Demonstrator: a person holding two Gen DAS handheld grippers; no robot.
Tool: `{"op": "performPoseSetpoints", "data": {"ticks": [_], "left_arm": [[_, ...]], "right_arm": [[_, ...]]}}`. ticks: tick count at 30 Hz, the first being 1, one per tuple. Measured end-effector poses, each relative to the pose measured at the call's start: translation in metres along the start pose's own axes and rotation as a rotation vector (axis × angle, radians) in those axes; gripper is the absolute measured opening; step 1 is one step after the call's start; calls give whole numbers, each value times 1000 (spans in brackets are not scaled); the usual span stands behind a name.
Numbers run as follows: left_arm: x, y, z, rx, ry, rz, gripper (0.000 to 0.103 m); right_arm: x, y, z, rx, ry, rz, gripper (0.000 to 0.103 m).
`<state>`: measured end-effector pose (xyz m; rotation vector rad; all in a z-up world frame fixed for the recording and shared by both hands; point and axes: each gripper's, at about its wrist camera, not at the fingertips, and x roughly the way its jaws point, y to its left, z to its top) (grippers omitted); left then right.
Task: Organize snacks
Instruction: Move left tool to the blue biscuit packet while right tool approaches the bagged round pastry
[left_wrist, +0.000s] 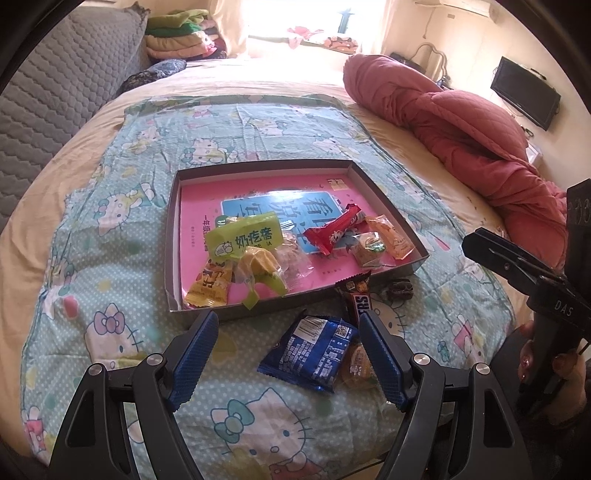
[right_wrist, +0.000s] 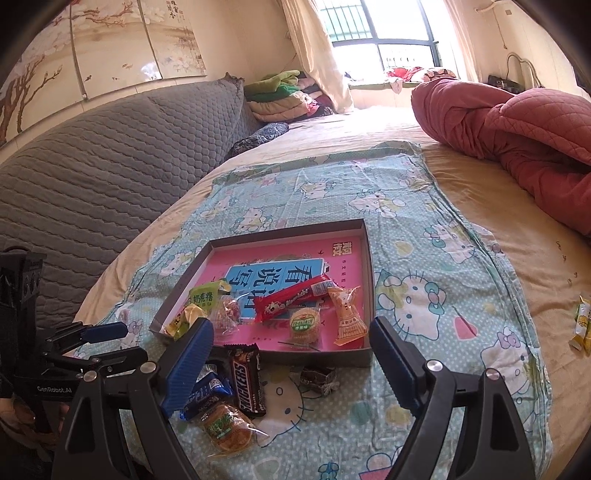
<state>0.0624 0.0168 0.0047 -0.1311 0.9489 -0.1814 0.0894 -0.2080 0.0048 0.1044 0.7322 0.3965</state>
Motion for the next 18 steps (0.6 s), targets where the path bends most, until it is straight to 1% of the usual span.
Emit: {"op": "performPoseSetpoints", "data": {"ticks": [10,15,18], "left_arm": [[5,-4,-10,2,55,-29,80],[13,-5,-14,1,90,-42,80],[20,-3,-17,-11,116,-57,80]], "right_arm": [[3,22,-19,-47,81,52,86],[14,36,-34,-91,178,112,86],[22,45,-44,-135,234,124,86]]}}
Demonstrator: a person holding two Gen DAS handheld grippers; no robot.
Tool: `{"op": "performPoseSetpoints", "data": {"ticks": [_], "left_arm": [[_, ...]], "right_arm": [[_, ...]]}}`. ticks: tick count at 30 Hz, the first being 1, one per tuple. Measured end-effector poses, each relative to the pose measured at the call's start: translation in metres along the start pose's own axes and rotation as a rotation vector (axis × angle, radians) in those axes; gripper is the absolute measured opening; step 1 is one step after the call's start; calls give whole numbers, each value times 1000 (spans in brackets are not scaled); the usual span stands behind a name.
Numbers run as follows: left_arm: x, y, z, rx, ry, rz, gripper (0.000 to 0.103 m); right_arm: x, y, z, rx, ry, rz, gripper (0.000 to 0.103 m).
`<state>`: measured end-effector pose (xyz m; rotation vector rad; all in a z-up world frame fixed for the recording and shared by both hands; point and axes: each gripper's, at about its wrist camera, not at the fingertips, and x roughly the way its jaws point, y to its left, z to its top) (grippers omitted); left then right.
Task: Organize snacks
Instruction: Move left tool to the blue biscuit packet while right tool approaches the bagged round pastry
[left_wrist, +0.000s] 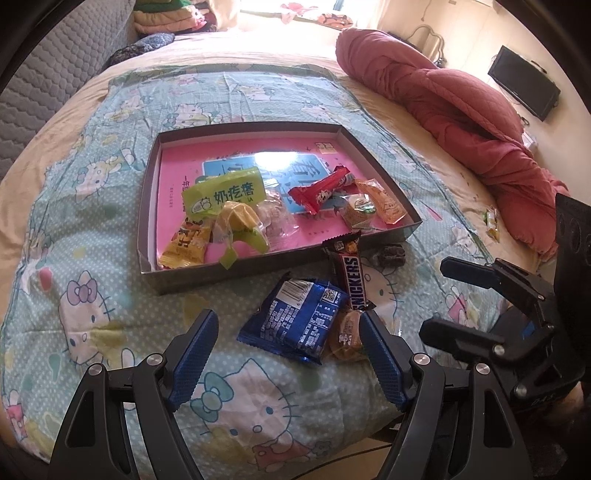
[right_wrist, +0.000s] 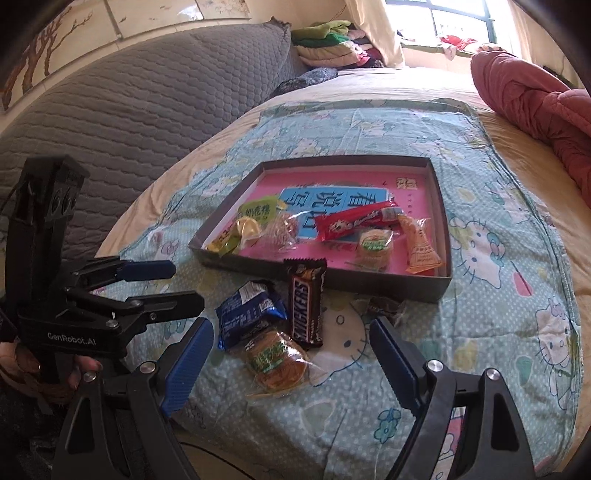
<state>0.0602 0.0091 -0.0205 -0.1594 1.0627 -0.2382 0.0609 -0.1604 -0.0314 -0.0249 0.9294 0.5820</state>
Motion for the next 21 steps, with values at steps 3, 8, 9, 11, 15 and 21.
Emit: {"op": "performPoseSetpoints", "data": {"ticks": [3,8,9,11,15,21], "left_arm": [[7,4,-3,-15,27,-11,80],[11,4,-4,-16,39,-13,80],[11,4,-4,-15,41,-13,80],[14,4,-4,-11,50,-16,80],[20,3,-6,-2,72,-28,80],[31,5,-7,-6,102,-54,80]], "right_arm": [[8,10,-4,-53,35,-7,86],[15,22,-10,-124,65,-20,86],[16,23,-11,-132,70,-20,86],[18,25,-13,-144,79,-16,86],[23,26,-16,-156,104,-9,86],[31,26,-19,-160,135,-12,86]]}}
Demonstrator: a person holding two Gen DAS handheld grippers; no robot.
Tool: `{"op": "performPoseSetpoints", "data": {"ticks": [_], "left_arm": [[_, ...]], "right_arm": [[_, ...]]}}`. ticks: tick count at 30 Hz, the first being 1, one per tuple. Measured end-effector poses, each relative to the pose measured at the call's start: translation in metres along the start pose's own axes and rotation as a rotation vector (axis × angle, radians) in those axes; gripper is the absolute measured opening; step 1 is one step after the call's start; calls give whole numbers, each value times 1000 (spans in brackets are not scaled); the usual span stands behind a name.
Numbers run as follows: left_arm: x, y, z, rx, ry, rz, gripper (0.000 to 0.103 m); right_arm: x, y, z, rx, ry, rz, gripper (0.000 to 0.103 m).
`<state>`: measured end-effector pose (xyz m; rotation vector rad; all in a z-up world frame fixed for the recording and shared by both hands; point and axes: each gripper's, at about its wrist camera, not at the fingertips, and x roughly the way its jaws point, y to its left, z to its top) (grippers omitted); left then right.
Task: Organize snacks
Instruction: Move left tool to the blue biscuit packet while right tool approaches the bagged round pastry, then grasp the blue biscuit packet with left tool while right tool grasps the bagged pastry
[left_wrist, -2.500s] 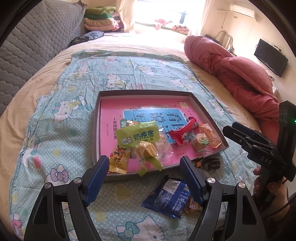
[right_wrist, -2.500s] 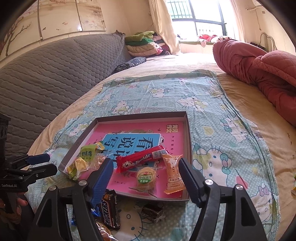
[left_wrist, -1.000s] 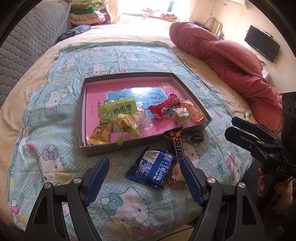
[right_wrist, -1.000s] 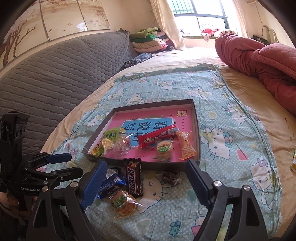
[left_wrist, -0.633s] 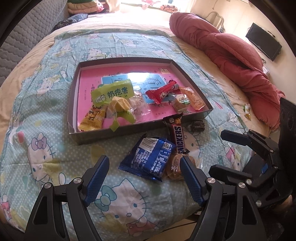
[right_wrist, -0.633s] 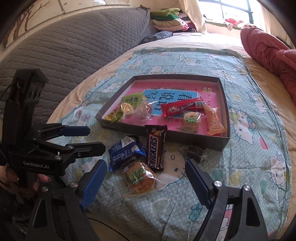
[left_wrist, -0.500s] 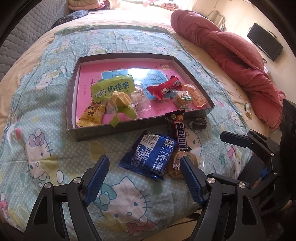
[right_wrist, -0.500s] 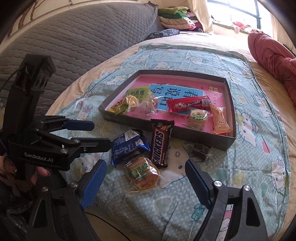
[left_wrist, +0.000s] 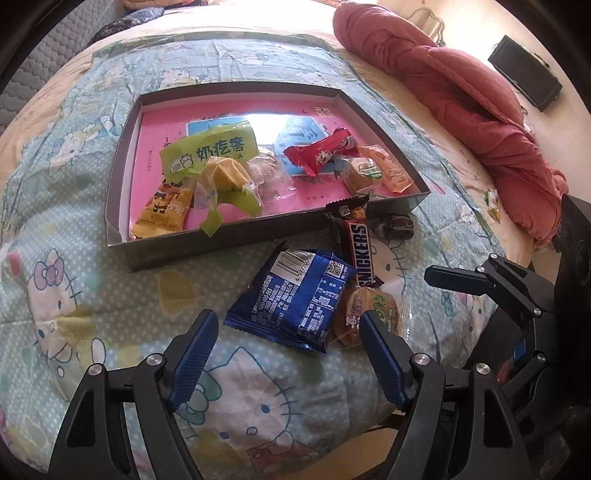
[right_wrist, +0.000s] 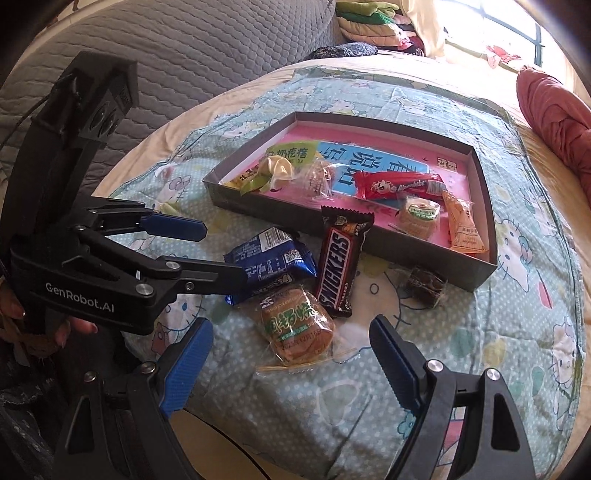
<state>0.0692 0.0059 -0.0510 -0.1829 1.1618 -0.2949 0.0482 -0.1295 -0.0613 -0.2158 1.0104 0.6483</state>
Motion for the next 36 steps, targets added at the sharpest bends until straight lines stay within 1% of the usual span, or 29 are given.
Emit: {"op": "performPoseSetpoints", "data": {"ticks": [10,16,17,18,20,22,23,27,31,36], "left_arm": [[13,2,2,3,36,-40,80],[24,1,6,19,53,-34,80],[26,1,7,21,56,-35,80],[28,1,7,21,59,-34,80],[30,1,8,19,63,-42,80],[31,2,9,19,64,-42,80],[31,3,9,18,63,-44,80],[34,5,9,13,64,-50,80],[36,5,10,21,66,-49,80],[41,4,13,47,65,-28,80]], "right_arm": [[21,8,0,-75,39,-27,86],[35,10,2,-116,48,-36,85],[37,11,2,-126,51,-43,82],[40,11,2,-133,56,-46,76],[45,13,0,-146,73,-56,68],[45,15,-1,-163,68,-71,63],[44,15,-1,-165,65,-73,58],[42,14,-4,-168,74,-71,52],[35,13,-8,-157,88,-75,50],[28,2,-11,-113,102,-102,49]]}}
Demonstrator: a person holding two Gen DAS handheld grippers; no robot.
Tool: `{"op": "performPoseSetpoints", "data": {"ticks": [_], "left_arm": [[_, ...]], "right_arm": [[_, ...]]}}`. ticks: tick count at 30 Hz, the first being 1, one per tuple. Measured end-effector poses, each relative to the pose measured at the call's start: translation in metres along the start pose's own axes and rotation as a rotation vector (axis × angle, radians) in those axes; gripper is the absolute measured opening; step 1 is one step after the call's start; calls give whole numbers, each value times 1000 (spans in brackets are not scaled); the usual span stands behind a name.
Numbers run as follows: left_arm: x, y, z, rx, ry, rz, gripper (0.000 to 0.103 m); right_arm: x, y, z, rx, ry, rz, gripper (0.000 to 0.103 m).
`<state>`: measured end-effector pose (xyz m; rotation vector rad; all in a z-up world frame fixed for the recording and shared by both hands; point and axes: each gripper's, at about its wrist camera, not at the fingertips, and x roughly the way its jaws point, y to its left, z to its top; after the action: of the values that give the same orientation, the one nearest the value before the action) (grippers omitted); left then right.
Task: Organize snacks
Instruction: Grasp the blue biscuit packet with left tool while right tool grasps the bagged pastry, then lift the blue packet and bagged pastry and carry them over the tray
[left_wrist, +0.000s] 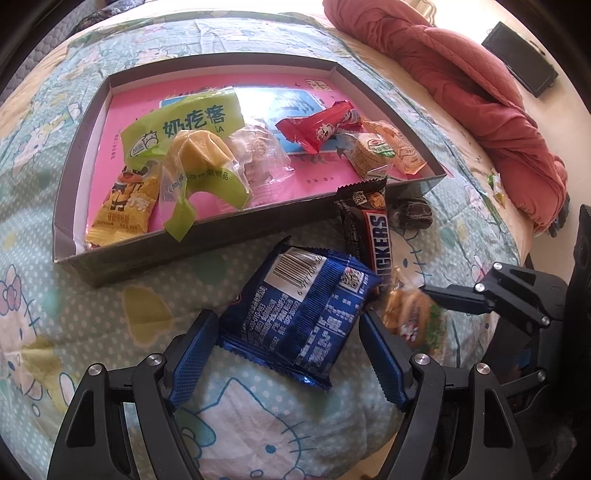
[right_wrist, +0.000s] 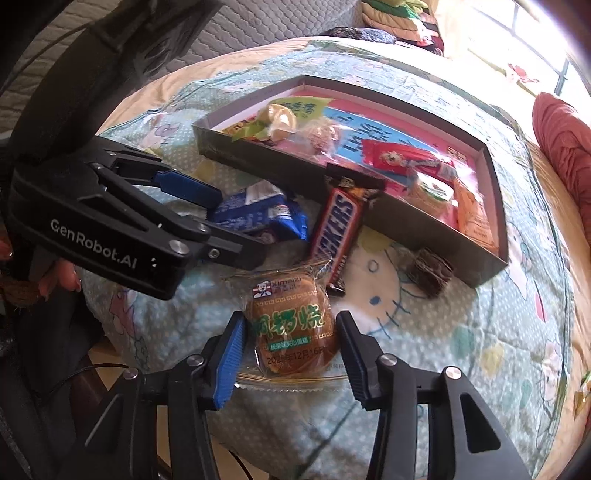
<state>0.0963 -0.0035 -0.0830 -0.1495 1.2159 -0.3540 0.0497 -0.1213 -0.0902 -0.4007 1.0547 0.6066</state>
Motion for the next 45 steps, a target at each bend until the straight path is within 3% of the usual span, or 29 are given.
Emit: {"op": "performPoseSetpoints", "data": {"ticks": [16,20,28,33,45], "left_arm": [[18,-11,6,99,-30,46,81],[18,-12,5,85,-39,63,80],[8,-10,4,68,-46,61,59],[-1,-12,2,49,-53,28,58],[-57,1,-8,-50,-166,52,57]], "right_arm": [[17,-12,6,50,28,3,51],[16,-10,8,45,22,-5,49],[3,-16,4,96,-13,2,48],[-9,-25,6,140,-71,37,48],[-26,-39,12,219,-166,95,48]]}}
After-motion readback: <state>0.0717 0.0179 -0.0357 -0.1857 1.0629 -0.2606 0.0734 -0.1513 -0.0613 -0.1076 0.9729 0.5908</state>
